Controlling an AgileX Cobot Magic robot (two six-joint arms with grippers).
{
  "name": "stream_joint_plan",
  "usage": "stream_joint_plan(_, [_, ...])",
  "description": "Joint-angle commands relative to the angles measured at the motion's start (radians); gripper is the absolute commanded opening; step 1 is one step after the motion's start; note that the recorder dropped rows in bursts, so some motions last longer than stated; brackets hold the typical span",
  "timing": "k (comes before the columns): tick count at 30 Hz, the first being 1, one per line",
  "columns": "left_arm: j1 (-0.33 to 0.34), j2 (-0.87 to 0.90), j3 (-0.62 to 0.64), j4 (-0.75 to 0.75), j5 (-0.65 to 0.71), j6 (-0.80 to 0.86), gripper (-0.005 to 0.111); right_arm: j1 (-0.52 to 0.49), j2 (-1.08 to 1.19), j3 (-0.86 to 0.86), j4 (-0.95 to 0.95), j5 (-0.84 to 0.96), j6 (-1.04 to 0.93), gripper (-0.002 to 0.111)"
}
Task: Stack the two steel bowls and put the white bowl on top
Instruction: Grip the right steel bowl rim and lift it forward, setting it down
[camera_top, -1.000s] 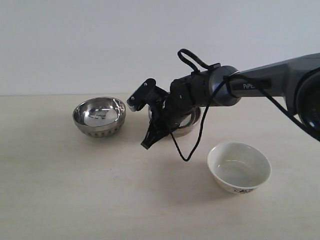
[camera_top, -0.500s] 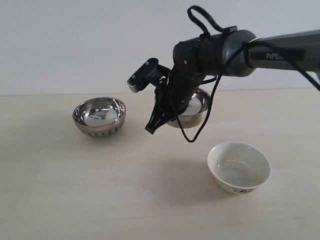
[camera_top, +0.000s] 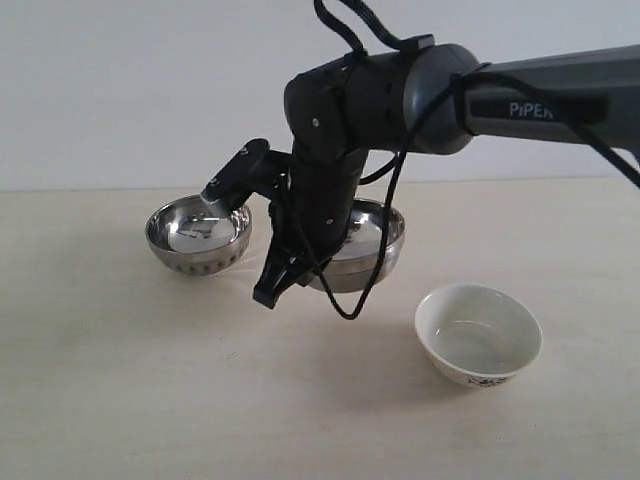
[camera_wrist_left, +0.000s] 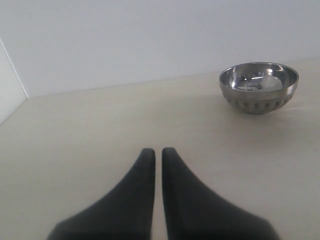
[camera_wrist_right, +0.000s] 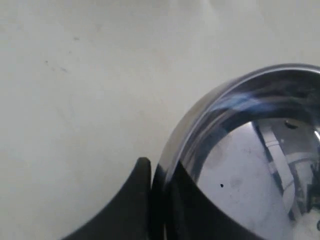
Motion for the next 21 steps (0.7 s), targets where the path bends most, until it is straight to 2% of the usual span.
stream_joint_plan(1, [0.002,-0.004,0.003,-0.007,-0.008,-0.010,0.004,0.035,-0.018,-0.007,0.008,0.009,0.021,0.000])
stream_joint_plan(7, [0.002,-0.004,0.003,-0.007,-0.008,-0.010,0.004,0.056,-0.033,0.004,0.029,0.051,0.052,0.000])
stream_joint_plan(13, [0.002,-0.004,0.003,-0.007,-0.008,-0.010,0.004,0.059,-0.113,0.168,0.064,-0.084,0.054,0.000])
stream_joint_plan(18, [0.002,-0.004,0.003,-0.007,-0.008,-0.010,0.004,0.114,-0.125,0.303,0.035,-0.153,0.054,0.000])
stream_joint_plan(21, [0.002,-0.004,0.003,-0.007,-0.008,-0.010,0.004,0.125,-0.125,0.322,0.035,-0.176,0.064,0.000])
